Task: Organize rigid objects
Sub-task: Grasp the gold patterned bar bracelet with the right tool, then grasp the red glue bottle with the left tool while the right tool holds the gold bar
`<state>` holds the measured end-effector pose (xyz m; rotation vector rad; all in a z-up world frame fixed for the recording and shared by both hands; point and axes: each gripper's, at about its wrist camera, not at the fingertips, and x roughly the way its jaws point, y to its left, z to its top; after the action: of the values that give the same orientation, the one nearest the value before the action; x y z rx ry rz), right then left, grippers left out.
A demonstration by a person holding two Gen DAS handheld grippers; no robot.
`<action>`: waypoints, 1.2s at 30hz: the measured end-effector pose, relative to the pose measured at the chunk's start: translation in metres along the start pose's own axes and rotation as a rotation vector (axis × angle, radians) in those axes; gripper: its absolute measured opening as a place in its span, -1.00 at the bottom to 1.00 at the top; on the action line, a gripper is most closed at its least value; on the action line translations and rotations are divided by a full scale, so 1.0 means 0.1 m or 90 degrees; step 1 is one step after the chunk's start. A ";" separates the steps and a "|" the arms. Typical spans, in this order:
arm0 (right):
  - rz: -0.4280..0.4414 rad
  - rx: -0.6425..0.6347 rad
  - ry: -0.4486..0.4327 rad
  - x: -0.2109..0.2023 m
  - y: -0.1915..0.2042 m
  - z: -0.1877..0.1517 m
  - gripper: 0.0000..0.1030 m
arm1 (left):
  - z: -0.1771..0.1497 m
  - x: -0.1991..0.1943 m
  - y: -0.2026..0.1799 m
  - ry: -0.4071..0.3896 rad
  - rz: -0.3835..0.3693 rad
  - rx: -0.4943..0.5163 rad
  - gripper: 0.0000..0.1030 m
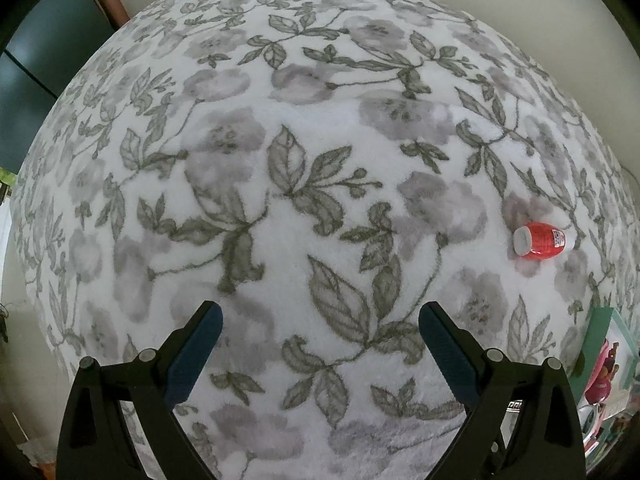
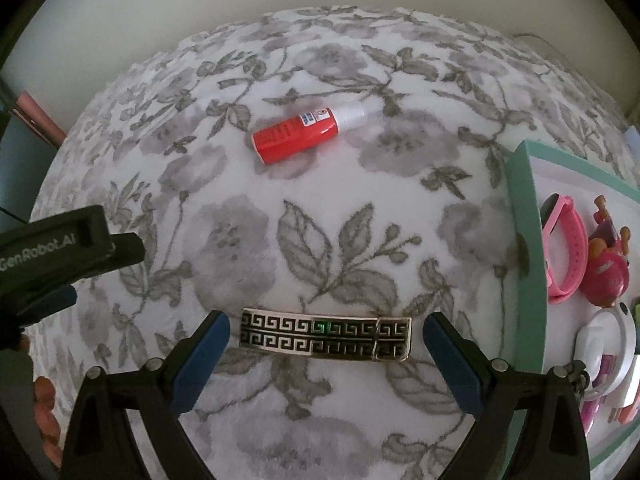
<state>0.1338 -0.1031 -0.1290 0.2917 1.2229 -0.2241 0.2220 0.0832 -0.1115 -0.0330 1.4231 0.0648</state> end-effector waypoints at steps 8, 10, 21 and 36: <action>-0.036 -0.013 -0.011 0.06 0.11 0.03 0.69 | 0.04 0.03 -0.05 0.000 -0.002 0.005 0.91; -0.038 -0.013 -0.013 0.05 0.11 0.03 0.64 | 0.03 0.03 -0.08 -0.001 -0.003 0.007 0.91; -0.035 -0.007 -0.026 -0.08 -0.15 0.13 0.64 | 0.13 -0.05 -0.32 -0.021 -0.041 0.017 0.91; -0.072 0.008 -0.093 -0.54 -0.78 0.69 0.64 | 0.36 -0.16 -1.06 -0.064 -0.122 0.035 0.91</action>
<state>0.1519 -0.1991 -0.0639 0.2132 1.0949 -0.3447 0.2625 -0.0207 -0.0921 -0.1181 1.3143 -0.1294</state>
